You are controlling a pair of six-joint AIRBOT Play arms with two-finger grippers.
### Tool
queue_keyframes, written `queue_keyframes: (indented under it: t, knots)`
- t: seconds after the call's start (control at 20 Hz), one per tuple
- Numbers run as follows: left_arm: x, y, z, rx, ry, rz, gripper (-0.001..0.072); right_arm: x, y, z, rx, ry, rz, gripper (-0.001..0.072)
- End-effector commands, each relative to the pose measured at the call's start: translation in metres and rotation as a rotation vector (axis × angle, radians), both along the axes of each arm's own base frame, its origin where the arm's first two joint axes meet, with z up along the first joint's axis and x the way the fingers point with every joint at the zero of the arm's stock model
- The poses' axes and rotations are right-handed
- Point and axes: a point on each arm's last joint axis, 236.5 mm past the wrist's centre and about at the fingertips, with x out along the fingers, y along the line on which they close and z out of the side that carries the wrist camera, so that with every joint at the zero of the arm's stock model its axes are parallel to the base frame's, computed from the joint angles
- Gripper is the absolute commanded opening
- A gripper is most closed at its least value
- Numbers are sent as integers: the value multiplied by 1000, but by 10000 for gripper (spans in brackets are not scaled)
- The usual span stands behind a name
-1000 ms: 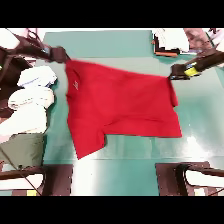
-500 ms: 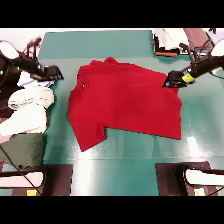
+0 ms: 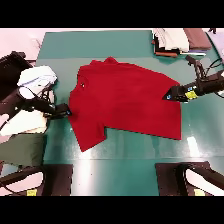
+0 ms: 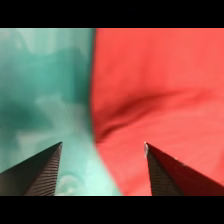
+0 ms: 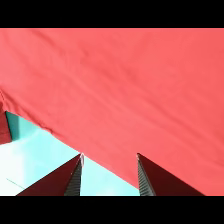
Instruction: Fold the shirts.
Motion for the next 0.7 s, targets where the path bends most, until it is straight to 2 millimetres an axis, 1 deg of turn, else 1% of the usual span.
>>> queue_keyframes:
  t: [0.0,0.05,0.1,0.15,0.2,0.25,0.35,0.4,0.45,0.5,0.55,0.6,0.65]
  knots:
    - [-5,-30,-10,-57,-35,-15,593,-7,-7,-1,4,-19,-41,380]
    - [-5,-35,-9,-55,-42,-28,592,-10,-14,-2,3,-14,-61,380]
    - [-3,-37,-9,-53,-51,-29,472,-15,-24,-5,2,-3,-91,380]
    - [-1,-38,-7,-56,-56,-27,198,-22,-36,-9,0,17,-129,380]
    - [3,-37,-3,-54,-69,-31,30,-32,-52,-17,0,47,-183,380]
    - [7,-37,4,-53,-83,-38,33,-44,-70,-29,-13,84,-240,380]
    - [18,-38,21,-57,-128,-44,33,-78,-114,-61,-80,189,-370,392]
    - [23,-38,28,-57,-151,-44,32,-97,-133,-79,-96,248,-440,433]
    - [27,-39,33,-58,-164,-49,32,-114,-145,-94,-91,306,-502,558]
    - [29,-39,36,-56,-176,-61,32,-127,-152,-107,-59,359,-563,561]
    - [29,-40,37,-54,-181,-72,32,-136,-152,-119,-7,403,-608,550]
    - [29,-40,37,-54,-180,-73,32,-142,-147,-128,53,432,-621,452]
    - [29,-40,37,-54,-180,-72,33,-145,-139,-137,101,450,-622,409]
